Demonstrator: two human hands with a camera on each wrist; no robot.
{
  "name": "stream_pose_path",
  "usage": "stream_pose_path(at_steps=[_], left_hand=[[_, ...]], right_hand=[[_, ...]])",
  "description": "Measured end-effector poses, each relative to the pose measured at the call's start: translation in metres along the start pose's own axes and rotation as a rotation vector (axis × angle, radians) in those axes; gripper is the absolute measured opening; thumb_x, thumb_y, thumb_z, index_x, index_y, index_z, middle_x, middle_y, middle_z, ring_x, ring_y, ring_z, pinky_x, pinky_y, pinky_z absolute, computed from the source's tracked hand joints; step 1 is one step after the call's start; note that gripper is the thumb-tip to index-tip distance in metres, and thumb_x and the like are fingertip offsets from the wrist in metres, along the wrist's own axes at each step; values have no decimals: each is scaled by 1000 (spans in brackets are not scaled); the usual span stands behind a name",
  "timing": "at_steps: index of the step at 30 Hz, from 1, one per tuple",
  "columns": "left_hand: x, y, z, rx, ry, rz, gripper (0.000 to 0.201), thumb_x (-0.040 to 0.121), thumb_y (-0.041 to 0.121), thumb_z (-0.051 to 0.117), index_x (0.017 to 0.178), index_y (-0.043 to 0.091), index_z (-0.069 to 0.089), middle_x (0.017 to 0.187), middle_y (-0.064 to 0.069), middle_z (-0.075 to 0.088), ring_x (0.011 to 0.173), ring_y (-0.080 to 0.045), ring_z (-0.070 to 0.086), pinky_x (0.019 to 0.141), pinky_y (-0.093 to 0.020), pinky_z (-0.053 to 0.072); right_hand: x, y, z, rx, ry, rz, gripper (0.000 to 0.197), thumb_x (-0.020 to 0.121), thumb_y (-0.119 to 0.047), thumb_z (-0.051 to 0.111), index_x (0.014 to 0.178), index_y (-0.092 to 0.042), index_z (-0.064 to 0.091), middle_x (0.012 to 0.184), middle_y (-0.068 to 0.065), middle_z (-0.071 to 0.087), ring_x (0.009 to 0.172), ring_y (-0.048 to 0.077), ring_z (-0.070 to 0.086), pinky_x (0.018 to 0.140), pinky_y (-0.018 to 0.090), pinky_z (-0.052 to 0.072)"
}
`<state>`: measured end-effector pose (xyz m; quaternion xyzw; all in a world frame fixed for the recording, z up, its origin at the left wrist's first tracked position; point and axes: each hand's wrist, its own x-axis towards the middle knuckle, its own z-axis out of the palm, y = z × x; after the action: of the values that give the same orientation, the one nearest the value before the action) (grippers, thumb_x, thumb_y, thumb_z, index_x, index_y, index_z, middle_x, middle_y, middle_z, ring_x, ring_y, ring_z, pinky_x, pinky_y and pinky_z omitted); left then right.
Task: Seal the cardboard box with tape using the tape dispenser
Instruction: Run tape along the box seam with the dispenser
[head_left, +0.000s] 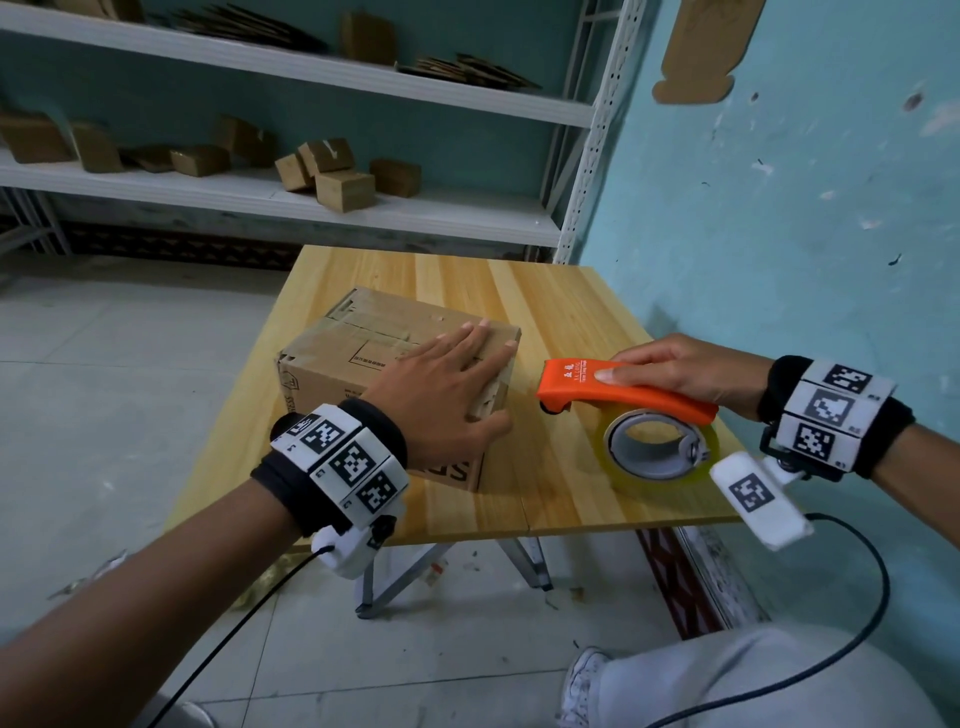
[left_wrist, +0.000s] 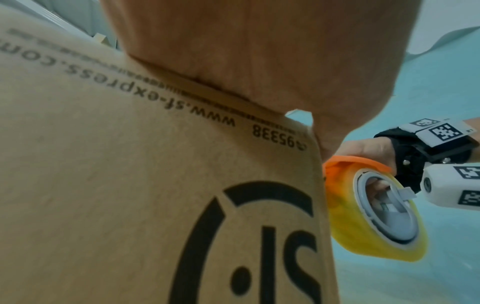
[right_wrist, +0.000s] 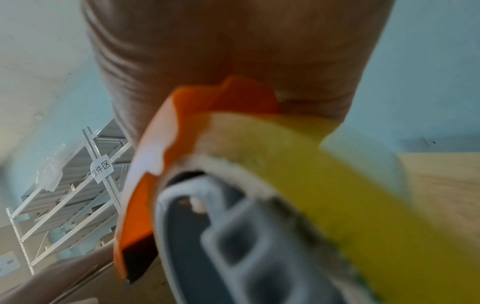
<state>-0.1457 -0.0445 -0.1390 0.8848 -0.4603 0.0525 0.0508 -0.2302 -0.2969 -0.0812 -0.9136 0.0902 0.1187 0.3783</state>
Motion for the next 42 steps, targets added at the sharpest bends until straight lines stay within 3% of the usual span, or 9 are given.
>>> stream_pose_path(at_steps=[2,7,15,20,25,31,38,42], left_hand=[[0,1,0,-3,8,-2,80,81,61,12,152,27,-3,160,-6,-8,147,-16,-5,117,-32,-3],[1,-1,1,-4,9,-7,79,81,61,12,152,28,-3,160,-4,-7,147,-16,-4,117,-32,-2],[0,-1,2,-3,23,-6,84,75,66,5,152,30,-1,160,-3,-5,147,-15,-3,118,-33,0],[0,1,0,-4,34,-8,79,81,61,13,152,29,1,160,-3,-4,147,-15,-3,117,-32,-1],[-1,1,0,-5,30,-7,80,80,62,12,152,29,1,160,-3,-4,147,-15,-2,116,-32,0],[0,0,2,-3,45,-2,81,80,63,12,152,28,2,161,-3,-2,147,-16,-1,116,-31,0],[1,-1,4,6,43,6,81,81,65,13,153,28,3,161,-4,-1,148,-18,0,116,-33,0],[1,-1,4,13,43,4,81,80,64,13,152,28,3,161,-5,0,148,-18,1,118,-36,1]], right_hand=[[-4,2,-3,37,14,-21,44,82,-51,61,105,-16,74,92,14,71,74,17,64,71,25,49],[-11,4,-7,67,20,-45,42,79,-51,62,105,-21,75,96,13,73,76,17,66,72,25,50],[-4,2,-3,-30,-5,-5,36,84,-51,60,104,-24,73,89,4,74,73,14,68,68,22,52],[3,-2,1,-74,-37,14,36,89,-46,58,107,-18,72,84,1,72,70,12,66,63,17,50],[14,-10,10,-102,-76,24,49,77,-56,59,105,-19,72,84,0,73,66,8,67,59,16,49],[15,-13,9,-109,-79,37,40,84,-51,60,106,-20,72,82,-3,73,64,6,66,57,14,49],[21,-22,11,-184,-74,48,40,89,-50,59,110,-18,72,95,8,74,71,12,68,64,17,53],[25,-28,8,-222,-93,62,37,92,-47,58,108,-16,72,92,8,74,69,11,66,61,16,52]])
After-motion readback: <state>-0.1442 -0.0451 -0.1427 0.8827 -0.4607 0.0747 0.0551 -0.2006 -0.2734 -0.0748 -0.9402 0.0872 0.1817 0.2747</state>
